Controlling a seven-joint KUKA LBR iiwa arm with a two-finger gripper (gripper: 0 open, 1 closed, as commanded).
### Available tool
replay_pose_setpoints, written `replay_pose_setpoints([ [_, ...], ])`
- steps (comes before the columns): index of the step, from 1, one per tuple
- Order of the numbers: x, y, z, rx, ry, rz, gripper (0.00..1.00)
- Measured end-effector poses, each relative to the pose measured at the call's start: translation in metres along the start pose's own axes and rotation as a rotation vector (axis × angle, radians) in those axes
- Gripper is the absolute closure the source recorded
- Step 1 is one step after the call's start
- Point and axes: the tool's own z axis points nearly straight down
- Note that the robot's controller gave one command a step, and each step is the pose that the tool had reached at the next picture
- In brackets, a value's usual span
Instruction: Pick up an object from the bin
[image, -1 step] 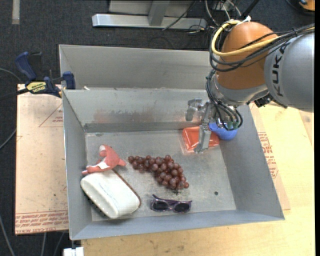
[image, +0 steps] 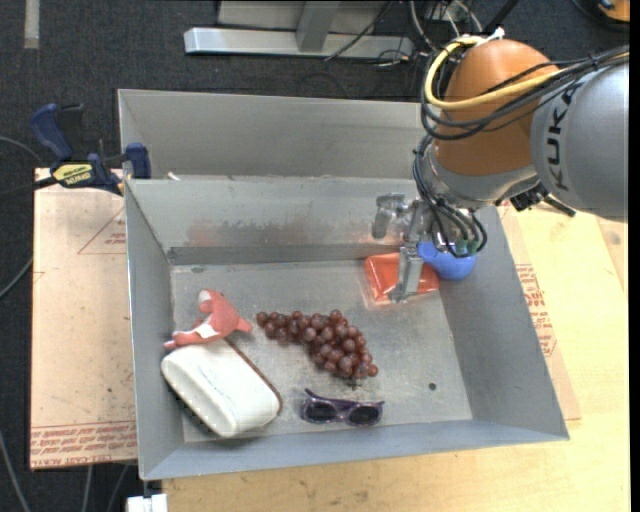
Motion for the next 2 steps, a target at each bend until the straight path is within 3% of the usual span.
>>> replay_pose_setpoints([
  [1,-0.004,0.043,0.034,0.001,-0.004,-0.014,0.00],
  [2,0.013,0.078,0.080,-0.003,-0.002,-0.032,0.00],
])
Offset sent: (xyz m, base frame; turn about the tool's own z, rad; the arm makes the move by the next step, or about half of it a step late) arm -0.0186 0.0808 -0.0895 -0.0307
